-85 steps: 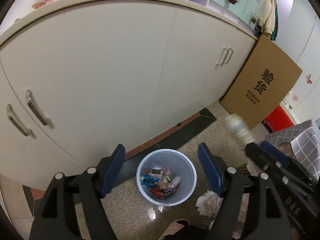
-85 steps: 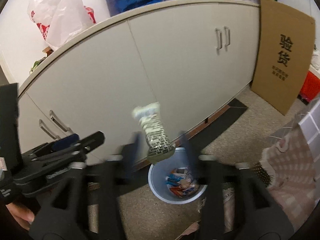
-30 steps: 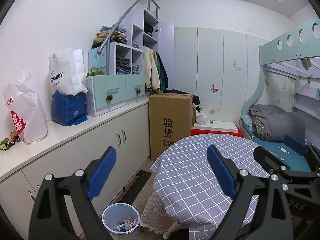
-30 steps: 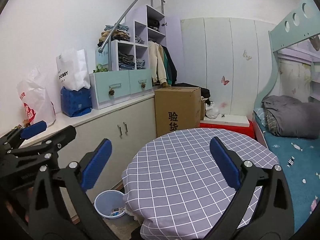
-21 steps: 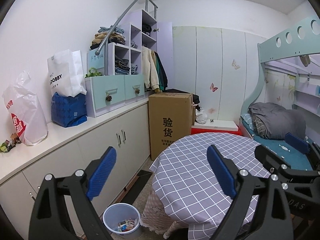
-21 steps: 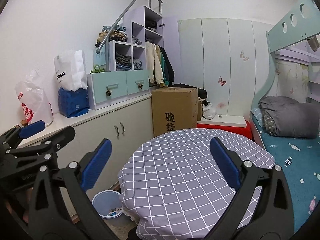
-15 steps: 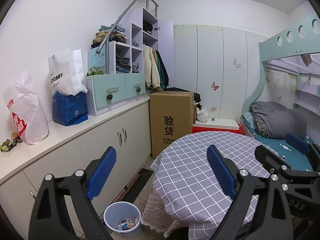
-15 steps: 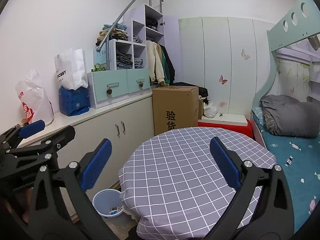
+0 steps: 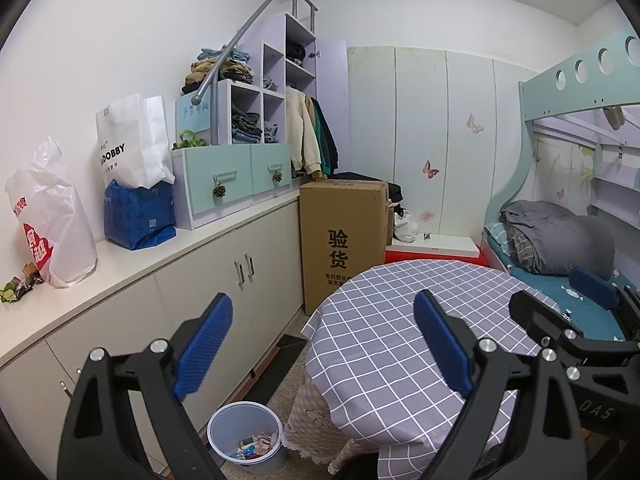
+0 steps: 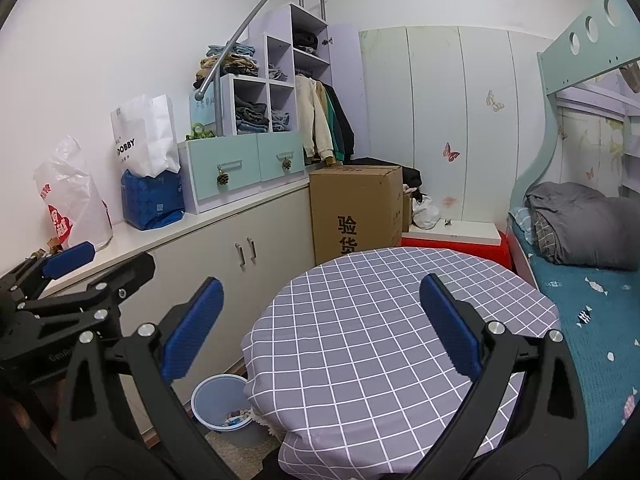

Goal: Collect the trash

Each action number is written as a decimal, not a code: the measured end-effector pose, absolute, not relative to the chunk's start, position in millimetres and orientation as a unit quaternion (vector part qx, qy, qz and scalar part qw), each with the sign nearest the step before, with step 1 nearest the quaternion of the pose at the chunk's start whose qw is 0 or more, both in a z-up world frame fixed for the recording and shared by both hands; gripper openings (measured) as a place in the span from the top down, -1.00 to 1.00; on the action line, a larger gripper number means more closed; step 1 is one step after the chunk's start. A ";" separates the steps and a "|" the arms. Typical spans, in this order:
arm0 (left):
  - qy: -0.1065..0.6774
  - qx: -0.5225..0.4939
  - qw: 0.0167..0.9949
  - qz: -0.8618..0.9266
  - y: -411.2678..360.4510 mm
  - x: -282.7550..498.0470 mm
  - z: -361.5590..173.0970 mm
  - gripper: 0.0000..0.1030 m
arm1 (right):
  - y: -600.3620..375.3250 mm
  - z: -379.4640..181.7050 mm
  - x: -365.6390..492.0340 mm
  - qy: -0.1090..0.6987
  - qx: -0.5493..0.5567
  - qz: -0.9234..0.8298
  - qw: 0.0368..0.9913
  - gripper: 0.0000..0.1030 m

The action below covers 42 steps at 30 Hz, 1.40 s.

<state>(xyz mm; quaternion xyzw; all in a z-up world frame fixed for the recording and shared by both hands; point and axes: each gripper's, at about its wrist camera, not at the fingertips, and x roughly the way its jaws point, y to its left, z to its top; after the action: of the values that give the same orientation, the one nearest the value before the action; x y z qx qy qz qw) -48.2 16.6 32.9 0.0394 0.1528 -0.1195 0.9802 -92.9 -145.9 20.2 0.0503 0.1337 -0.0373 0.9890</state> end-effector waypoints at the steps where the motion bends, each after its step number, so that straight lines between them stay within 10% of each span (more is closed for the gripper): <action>1: 0.154 0.039 0.980 -0.121 17.6 -47.4 32.7 -0.75 | -146.2 20.3 -92.7 0.134 0.051 -0.036 0.989 -0.87; 42: 0.157 0.052 0.978 -0.126 0.4 -49.9 25.3 -0.75 | -160.1 14.8 -93.6 0.138 0.061 -0.039 0.988 -0.87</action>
<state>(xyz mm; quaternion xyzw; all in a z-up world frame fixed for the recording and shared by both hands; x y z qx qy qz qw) -49.9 0.4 25.3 0.0517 0.1568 -0.1257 0.9782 -93.6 -160.1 14.8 0.0611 0.1376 -0.0389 0.9878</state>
